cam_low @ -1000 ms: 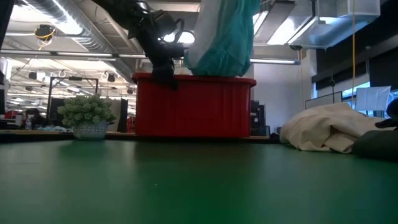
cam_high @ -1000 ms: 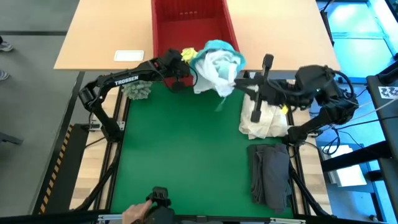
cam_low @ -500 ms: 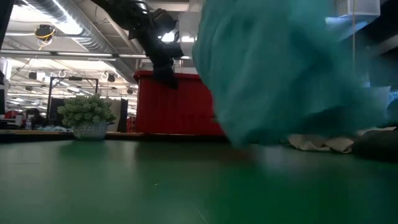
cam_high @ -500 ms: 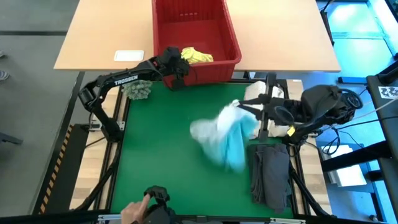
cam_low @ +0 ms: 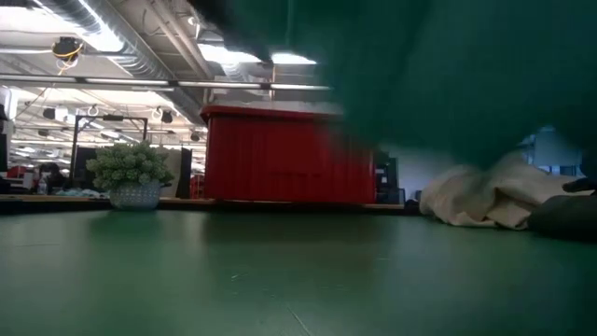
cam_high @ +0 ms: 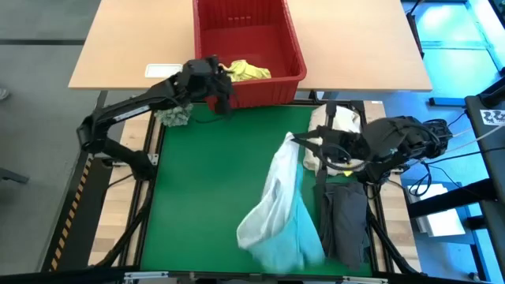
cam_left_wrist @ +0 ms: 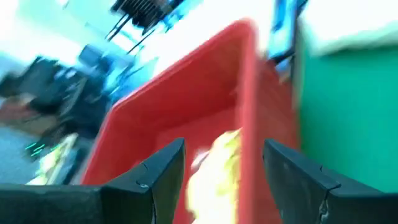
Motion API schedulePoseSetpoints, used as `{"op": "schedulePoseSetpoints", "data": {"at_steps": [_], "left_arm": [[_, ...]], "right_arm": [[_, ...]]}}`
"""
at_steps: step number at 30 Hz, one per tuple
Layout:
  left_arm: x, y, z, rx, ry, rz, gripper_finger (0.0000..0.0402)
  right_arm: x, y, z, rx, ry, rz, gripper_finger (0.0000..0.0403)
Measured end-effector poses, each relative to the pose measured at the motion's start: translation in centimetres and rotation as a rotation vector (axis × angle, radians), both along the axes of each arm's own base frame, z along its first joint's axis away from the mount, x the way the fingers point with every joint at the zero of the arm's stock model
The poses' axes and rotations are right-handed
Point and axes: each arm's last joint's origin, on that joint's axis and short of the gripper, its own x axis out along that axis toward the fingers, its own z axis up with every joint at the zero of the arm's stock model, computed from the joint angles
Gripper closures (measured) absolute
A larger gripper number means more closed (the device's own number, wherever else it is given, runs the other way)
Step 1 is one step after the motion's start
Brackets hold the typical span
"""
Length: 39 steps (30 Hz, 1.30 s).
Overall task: Fold Laundry from Bin
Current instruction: Fold the blue short
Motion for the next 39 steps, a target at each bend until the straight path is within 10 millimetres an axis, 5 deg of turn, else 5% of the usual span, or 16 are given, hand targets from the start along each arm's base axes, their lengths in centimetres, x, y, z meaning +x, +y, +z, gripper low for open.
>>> {"op": "schedulePoseSetpoints", "data": {"at_steps": [5, 14, 19, 28, 33, 39], "left_arm": [[-2.3, -5.5, 4.1, -0.079, -0.229, -0.253, 0.0193], [-3.9, -10.6, 5.4, -0.215, -0.295, -0.385, 0.0193], [-2.4, -11.5, 2.5, -0.436, -0.223, -0.343, 0.0193], [-0.4, -12.2, -7.4, -0.695, -0.372, -0.208, 0.0193], [-0.6, -14.5, -10.2, -0.707, -0.355, -0.195, 0.0193], [-0.6, -16.7, -11.0, -0.762, -0.34, -0.221, 0.0193]], "right_arm": [[0.9, -1.6, -0.3, -0.021, 0.021, -0.045, 0.0403], [1.6, -1.1, -0.1, -0.121, -0.003, -0.06, 0.0403], [1.4, -0.3, 0.0, -0.11, -0.016, -0.043, 0.0403], [1.3, -0.1, -0.3, -0.084, -0.007, -0.098, 0.0403], [1.4, 0.0, -1.0, -0.084, 0.047, -0.103, 0.0403], [2.3, 0.3, -1.8, -0.096, 0.092, -0.103, 0.0403]]}}
